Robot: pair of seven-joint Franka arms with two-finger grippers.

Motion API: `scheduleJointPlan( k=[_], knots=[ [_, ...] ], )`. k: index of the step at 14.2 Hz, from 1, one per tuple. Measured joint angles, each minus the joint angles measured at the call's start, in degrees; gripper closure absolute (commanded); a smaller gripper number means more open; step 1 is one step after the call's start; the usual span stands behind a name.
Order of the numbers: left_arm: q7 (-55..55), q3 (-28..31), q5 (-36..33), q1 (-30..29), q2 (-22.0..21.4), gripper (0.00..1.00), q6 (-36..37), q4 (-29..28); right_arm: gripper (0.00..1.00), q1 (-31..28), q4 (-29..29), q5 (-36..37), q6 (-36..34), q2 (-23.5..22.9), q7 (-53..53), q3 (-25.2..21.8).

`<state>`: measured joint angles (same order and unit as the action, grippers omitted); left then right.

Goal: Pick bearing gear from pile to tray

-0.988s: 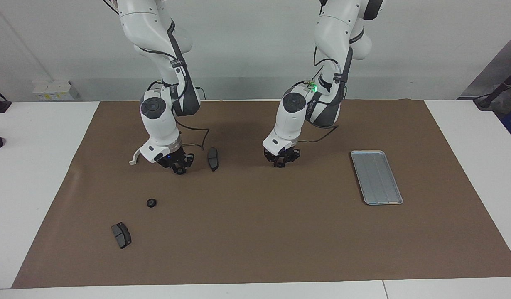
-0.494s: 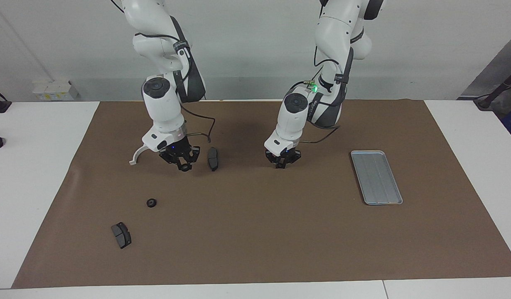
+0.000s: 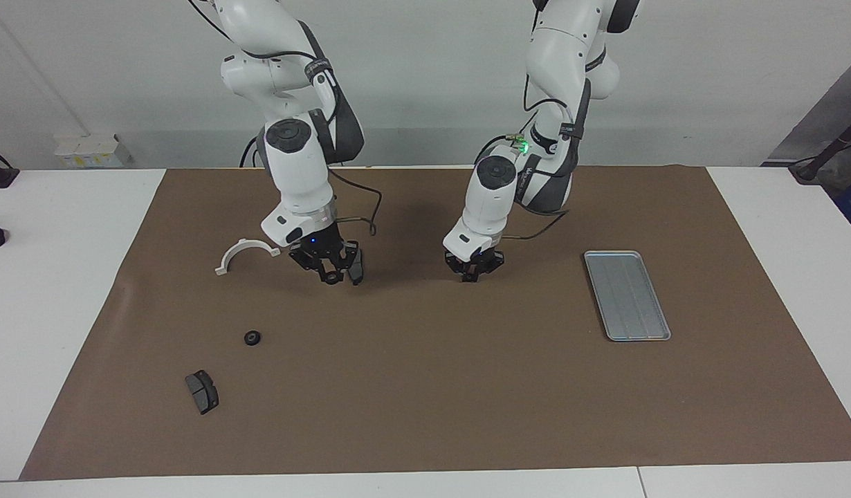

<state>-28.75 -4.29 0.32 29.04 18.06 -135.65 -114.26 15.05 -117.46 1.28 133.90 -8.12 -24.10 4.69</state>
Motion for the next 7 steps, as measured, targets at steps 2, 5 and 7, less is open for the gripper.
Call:
scheduleJointPlan(
  k=[2,5,7],
  knots=[
    [0.61,0.13,0.00,-2.38,-0.11,1.00,2.20,2.73,1.00,2.82,1.71,0.00,0.02,-1.58,-4.31,0.05],
    [2.67,0.28,-0.01,-7.48,-0.70,1.00,3.74,4.75,1.00,6.68,5.07,0.00,0.04,-4.49,-9.50,0.11],
    [4.42,0.34,-0.01,-11.85,-1.00,1.00,3.91,4.77,1.00,9.07,7.37,0.00,0.04,-6.53,-11.09,0.12]
  ],
)
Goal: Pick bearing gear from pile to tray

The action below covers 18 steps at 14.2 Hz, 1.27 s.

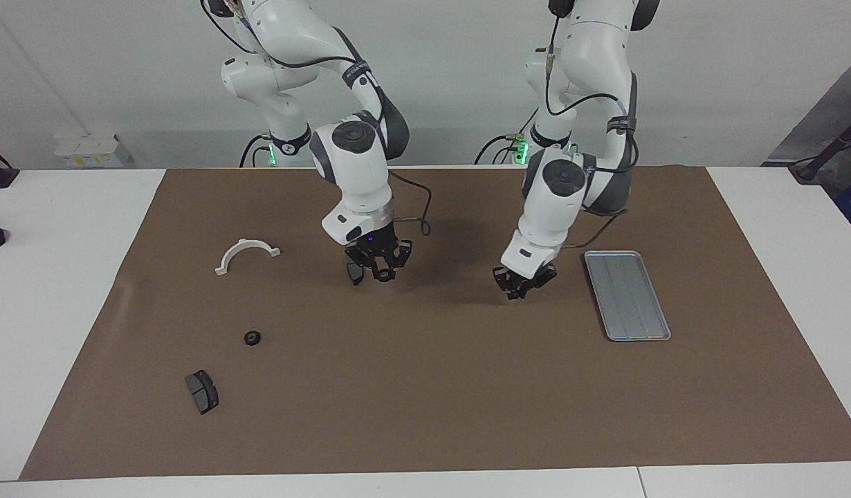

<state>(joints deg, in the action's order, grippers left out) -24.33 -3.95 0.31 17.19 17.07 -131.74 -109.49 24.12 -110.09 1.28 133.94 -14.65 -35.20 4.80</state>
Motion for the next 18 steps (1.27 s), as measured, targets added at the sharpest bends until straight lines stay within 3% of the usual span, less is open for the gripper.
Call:
scheduleJointPlan(
  k=[3,8,12,13,15,18],
  knots=[
    [7.03,0.08,0.00,-7.18,0.02,1.00,1.44,-0.12,1.00,3.69,5.29,0.02,-0.12,-4.16,-3.92,0.01],
    [23.10,0.19,0.00,-19.04,0.00,1.00,4.40,-0.25,1.00,10.50,20.29,0.51,-3.67,-16.30,-11.48,-0.03],
    [32.63,0.24,0.00,-24.93,-0.17,1.00,4.59,-1.83,0.98,13.70,23.17,1.71,-3.00,-20.78,-12.73,-0.07],
    [34.11,0.23,0.00,-25.80,-0.33,0.98,4.57,-2.53,0.89,14.00,23.15,1.79,-2.68,-20.91,-12.73,-0.07],
    [35.28,0.19,0.00,-26.35,-0.68,0.78,4.22,-3.75,0.69,14.50,22.82,1.87,-2.43,-21.06,-12.73,-0.07],
    [35.32,-0.59,0.00,-26.32,-1.11,0.53,2.91,-4.84,0.13,14.92,22.00,2.00,-2.10,-21.14,-12.73,-0.07]
  ],
)
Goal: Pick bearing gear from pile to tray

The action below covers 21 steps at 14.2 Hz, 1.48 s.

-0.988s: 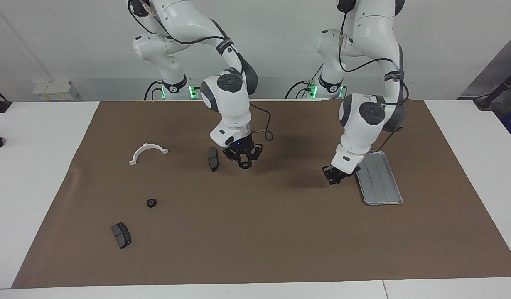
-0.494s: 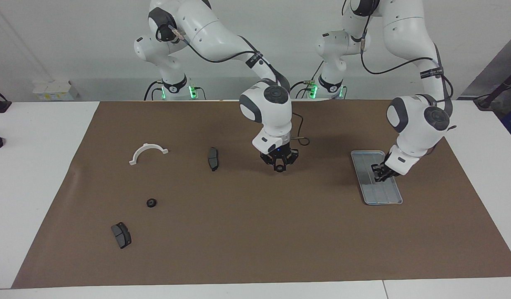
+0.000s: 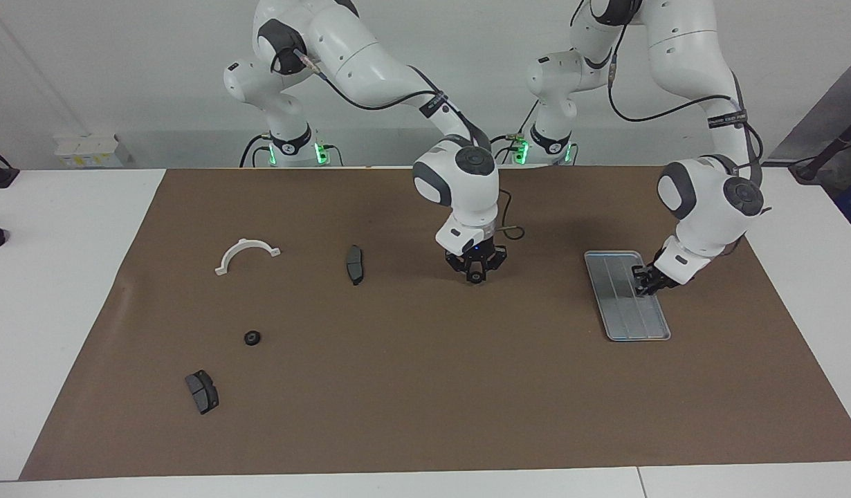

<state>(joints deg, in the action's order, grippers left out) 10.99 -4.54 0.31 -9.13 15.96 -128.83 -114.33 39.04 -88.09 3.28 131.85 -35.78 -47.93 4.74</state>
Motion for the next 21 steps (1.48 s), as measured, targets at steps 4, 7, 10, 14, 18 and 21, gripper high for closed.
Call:
scheduleJointPlan(
  k=[4,7,10,14,18,21],
  knots=[
    [0.12,-0.15,0.00,0.03,-0.33,0.32,-0.75,-0.09,0.00,-0.15,0.22,0.06,0.68,0.06,-0.03,-0.43],
    [-0.30,-0.46,0.01,2.30,-0.38,0.34,-1.92,1.12,0.00,-1.97,0.19,0.24,1.03,1.80,-0.04,-1.19],
    [-7.95,-0.70,0.02,9.97,-0.37,0.35,-3.48,2.52,0.00,-7.86,-2.40,0.48,0.58,6.82,1.56,-1.34],
    [-24.13,-0.89,0.02,23.51,-0.29,0.35,-4.26,2.59,0.00,-17.28,-11.70,0.50,0.30,16.10,11.04,-1.39],
    [-34.59,-0.87,0.02,32.28,0.07,0.41,-4.28,2.57,0.00,-26.15,-14.95,0.42,0.32,19.17,22.81,-1.38],
    [-35.98,-0.80,0.02,34.68,1.01,0.42,-4.46,2.40,0.00,-31.65,-15.68,-0.93,0.42,18.93,32.33,-1.38]
  ],
)
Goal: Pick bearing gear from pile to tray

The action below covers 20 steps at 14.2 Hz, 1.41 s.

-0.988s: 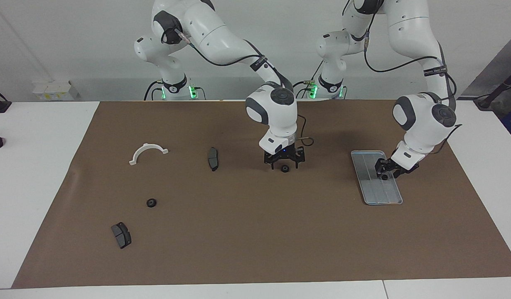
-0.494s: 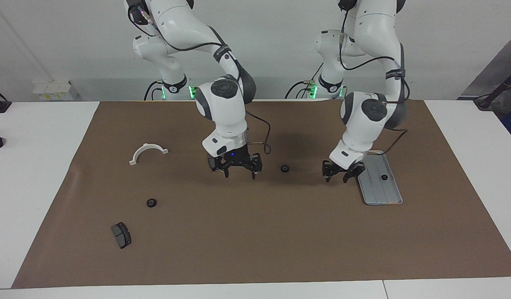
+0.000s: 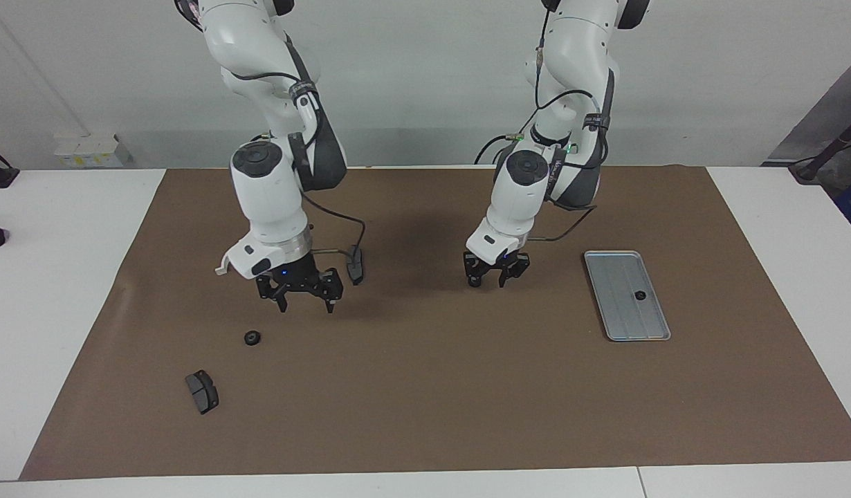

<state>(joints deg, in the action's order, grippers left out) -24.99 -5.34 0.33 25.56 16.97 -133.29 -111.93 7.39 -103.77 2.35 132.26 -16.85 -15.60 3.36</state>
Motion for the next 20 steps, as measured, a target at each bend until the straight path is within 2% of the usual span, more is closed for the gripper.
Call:
scheduleJointPlan(
  k=[6,11,14,16,18,20],
  knots=[
    [-0.19,0.08,0.00,2.10,2.19,0.46,-2.41,-0.88,0.00,-7.58,-0.49,-0.24,5.53,-6.00,9.36,0.05],
    [-0.19,0.12,-0.02,2.12,2.44,0.54,-2.42,-1.60,0.00,-9.22,-1.54,-0.25,5.93,-8.72,9.90,0.05],
    [-0.19,0.12,-0.02,2.14,2.44,0.63,-2.42,-2.12,0.06,-9.83,-1.90,-0.25,6.06,-9.33,9.90,0.05],
    [-0.19,0.12,-0.03,2.15,2.44,0.78,-2.41,-2.22,0.20,-9.84,-2.06,-0.25,6.06,-9.32,9.91,0.07],
    [-0.18,0.12,-0.04,2.17,2.41,0.91,-2.40,-2.22,0.44,-9.87,-2.40,-0.25,6.06,-9.33,9.97,0.07],
    [-0.19,0.23,-0.04,2.17,2.41,0.98,-2.31,-2.17,0.75,-9.92,-2.56,-0.25,6.06,-9.32,9.99,0.07]
  ],
)
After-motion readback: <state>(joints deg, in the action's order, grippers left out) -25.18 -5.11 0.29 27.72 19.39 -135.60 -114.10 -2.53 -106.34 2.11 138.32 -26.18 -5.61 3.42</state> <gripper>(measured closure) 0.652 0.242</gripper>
